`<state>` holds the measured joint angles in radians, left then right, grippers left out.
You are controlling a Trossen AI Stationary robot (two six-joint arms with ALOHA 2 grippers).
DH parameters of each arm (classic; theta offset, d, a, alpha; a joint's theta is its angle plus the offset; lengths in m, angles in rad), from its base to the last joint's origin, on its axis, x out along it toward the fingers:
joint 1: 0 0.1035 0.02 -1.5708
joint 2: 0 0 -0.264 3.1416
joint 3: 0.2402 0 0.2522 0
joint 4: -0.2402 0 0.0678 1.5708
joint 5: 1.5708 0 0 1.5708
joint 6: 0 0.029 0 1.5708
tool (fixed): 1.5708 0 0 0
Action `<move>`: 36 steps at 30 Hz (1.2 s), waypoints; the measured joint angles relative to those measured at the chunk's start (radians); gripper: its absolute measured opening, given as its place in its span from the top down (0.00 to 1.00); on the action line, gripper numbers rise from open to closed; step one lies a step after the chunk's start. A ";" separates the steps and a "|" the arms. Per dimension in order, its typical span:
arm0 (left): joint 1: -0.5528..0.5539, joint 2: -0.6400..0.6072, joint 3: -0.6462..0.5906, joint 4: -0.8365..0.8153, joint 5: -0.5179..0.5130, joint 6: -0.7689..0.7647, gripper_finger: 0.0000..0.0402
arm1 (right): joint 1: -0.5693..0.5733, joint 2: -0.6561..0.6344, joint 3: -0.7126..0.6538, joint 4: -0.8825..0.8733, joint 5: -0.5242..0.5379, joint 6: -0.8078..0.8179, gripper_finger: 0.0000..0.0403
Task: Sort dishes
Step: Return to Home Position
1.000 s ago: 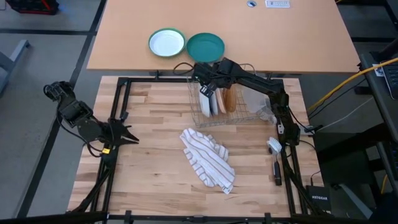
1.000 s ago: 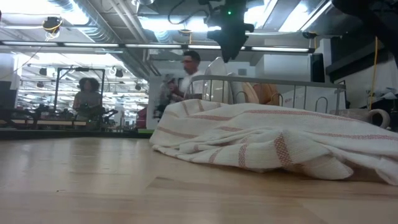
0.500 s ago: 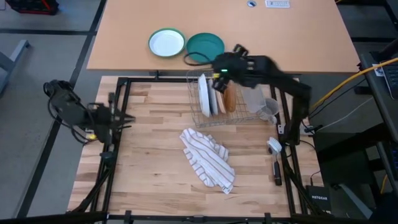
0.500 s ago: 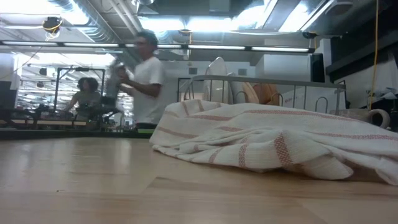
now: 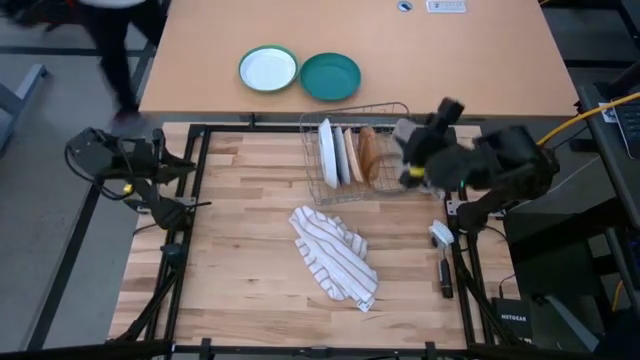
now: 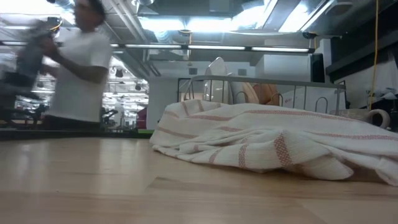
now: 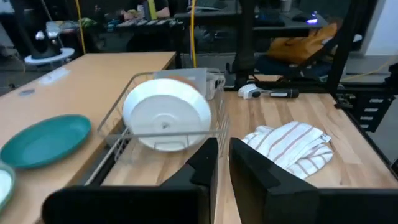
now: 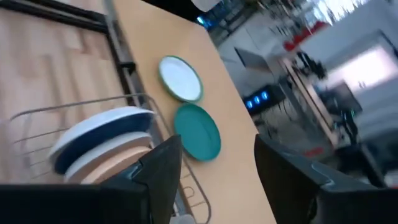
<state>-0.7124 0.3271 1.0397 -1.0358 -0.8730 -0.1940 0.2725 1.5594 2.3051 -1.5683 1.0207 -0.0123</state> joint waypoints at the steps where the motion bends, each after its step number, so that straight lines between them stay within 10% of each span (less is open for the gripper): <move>1: 0.000 -0.013 0.000 -0.026 -0.001 -0.020 0.92 | 0.034 -0.002 -0.017 -0.001 0.008 0.005 0.49; 22: 0.000 -0.034 -0.282 0.195 0.044 -0.034 0.92 | 0.338 -0.219 -0.963 0.019 0.105 0.714 0.49; 36: 0.000 -0.031 -0.570 0.640 0.040 0.092 0.92 | 0.389 -0.351 -1.400 0.571 0.083 0.789 0.49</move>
<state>-0.7124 0.2958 0.4700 -0.3957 -0.8333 -0.1020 0.6618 1.2083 0.9050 -0.9970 1.1034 0.7770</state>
